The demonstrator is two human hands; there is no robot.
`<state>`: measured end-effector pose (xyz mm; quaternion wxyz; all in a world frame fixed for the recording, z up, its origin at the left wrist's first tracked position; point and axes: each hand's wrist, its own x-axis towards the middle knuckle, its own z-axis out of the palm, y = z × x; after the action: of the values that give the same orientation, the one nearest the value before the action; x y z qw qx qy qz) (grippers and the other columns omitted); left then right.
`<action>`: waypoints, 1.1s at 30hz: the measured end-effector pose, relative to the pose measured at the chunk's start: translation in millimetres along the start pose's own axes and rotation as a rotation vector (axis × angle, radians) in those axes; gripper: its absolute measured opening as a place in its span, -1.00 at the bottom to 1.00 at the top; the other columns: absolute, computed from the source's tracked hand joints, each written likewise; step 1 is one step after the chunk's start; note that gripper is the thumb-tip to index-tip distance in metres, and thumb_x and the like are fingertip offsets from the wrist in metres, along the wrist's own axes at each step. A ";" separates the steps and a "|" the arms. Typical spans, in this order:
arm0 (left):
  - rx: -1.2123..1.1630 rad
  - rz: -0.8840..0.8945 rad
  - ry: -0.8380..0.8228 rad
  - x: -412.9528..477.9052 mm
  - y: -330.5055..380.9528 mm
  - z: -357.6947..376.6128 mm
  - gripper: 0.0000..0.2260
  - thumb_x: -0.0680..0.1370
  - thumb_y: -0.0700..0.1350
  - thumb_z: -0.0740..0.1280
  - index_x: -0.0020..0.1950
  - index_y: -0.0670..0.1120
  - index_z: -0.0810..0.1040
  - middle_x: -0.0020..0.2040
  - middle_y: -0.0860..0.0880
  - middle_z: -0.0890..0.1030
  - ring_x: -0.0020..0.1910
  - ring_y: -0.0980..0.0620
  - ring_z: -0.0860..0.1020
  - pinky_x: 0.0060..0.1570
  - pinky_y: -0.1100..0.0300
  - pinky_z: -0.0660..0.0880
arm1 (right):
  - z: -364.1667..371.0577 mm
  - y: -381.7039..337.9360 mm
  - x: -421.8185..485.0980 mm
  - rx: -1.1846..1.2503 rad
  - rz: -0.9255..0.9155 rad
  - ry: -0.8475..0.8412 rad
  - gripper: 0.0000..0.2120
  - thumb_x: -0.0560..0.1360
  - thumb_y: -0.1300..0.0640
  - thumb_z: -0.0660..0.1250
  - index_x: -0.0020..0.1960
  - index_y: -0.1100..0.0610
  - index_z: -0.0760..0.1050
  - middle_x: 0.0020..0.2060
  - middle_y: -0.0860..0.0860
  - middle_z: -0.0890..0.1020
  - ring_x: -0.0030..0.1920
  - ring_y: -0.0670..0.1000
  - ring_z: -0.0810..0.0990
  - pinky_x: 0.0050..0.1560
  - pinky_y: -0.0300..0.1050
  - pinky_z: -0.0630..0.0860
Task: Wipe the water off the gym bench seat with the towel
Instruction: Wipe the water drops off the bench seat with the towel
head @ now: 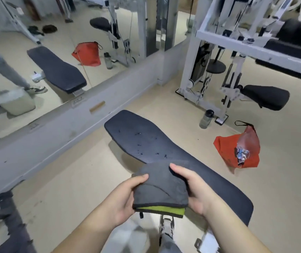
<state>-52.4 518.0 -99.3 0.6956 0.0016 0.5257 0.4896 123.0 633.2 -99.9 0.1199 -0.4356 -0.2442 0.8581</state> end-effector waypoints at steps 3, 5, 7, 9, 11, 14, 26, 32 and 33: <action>-0.012 0.039 0.061 36.3 45.0 11.2 -0.67 0.59 -0.14 0.31 0.35 -0.15 0.58 0.25 -0.16 0.68 0.24 -0.17 0.64 0.34 -0.08 0.48 | -7.4 -46.3 55.7 -0.174 0.030 0.029 -0.61 0.54 0.06 0.46 0.29 0.22 0.63 0.19 0.19 0.71 0.22 0.20 0.69 0.33 0.14 0.55; 0.018 0.073 0.094 58.1 71.8 18.1 -0.68 0.59 -0.17 0.32 0.33 -0.15 0.59 0.22 -0.18 0.69 0.20 -0.19 0.66 0.28 -0.08 0.52 | -6.7 -71.0 86.3 -0.297 0.046 0.040 -0.61 0.52 0.03 0.49 0.29 0.15 0.64 0.14 0.12 0.74 0.18 0.15 0.72 0.34 0.15 0.55; 0.038 0.124 0.137 76.5 99.0 23.3 -0.67 0.56 -0.19 0.36 0.33 -0.13 0.57 0.20 -0.18 0.70 0.18 -0.21 0.67 0.24 -0.09 0.55 | 0.8 -97.9 111.1 -0.380 0.065 0.058 -0.63 0.51 -0.03 0.50 0.27 0.08 0.64 0.10 0.04 0.77 0.14 0.09 0.74 0.29 0.10 0.58; 0.067 0.173 0.155 88.6 124.3 27.4 -0.65 0.55 -0.20 0.38 0.34 -0.10 0.55 0.19 -0.18 0.70 0.17 -0.21 0.67 0.26 -0.14 0.54 | 8.6 -119.8 130.9 -0.421 0.099 0.054 -0.62 0.50 -0.07 0.51 0.25 0.08 0.65 0.09 0.04 0.77 0.13 0.08 0.74 0.27 0.07 0.58; 0.102 0.188 0.183 99.8 146.5 21.0 -0.68 0.55 -0.18 0.39 0.31 -0.05 0.57 0.17 -0.15 0.71 0.15 -0.19 0.68 0.22 -0.13 0.57 | 18.0 -134.7 148.6 -0.421 0.120 0.021 -0.61 0.48 -0.04 0.54 0.25 0.10 0.65 0.12 0.07 0.76 0.14 0.11 0.74 0.33 0.13 0.56; 0.173 0.176 0.262 115.2 181.3 -2.0 -0.73 0.53 -0.11 0.42 0.22 -0.02 0.62 0.03 -0.08 0.76 -0.05 -0.09 0.73 -0.19 0.15 0.54 | 36.3 -146.8 179.7 -0.387 0.045 0.045 -0.66 0.50 0.11 0.53 0.25 0.16 0.64 0.09 0.10 0.76 0.12 0.14 0.75 0.30 0.15 0.58; 0.595 0.019 0.279 254.0 304.1 -162.2 -0.77 0.39 -0.10 0.37 -0.04 -0.20 0.52 -0.20 -0.08 0.54 -0.27 -0.05 0.42 -0.36 0.14 0.26 | 136.9 -137.3 366.8 -0.160 -0.126 0.296 -0.80 0.64 0.13 0.36 0.23 0.14 0.61 0.07 0.10 0.77 0.09 0.15 0.75 0.24 0.19 0.61; 0.591 0.055 0.251 326.9 340.8 -222.8 -0.85 0.57 -0.19 0.35 0.13 -0.08 0.52 -0.04 0.02 0.62 -0.15 0.08 0.57 -0.03 0.20 0.56 | 150.0 -137.8 471.4 -0.225 -0.205 0.547 -0.82 0.63 0.04 0.37 0.18 0.08 0.62 0.01 0.01 0.78 0.01 0.03 0.76 0.03 -0.04 0.65; 0.588 0.055 0.245 339.2 343.1 -229.6 -0.80 0.56 -0.17 0.36 0.18 -0.05 0.53 0.04 0.02 0.62 -0.05 0.08 0.59 0.17 0.11 0.54 | 147.4 -142.2 486.7 -0.263 -0.237 0.594 -0.84 0.63 0.04 0.36 0.15 0.07 0.62 0.01 0.01 0.77 0.01 0.03 0.74 0.02 -0.04 0.64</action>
<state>-464.7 810.5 -272.1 0.5834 0.1580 0.7242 0.3320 -284.9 911.7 -286.9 0.2276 -0.6468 -0.3560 0.6349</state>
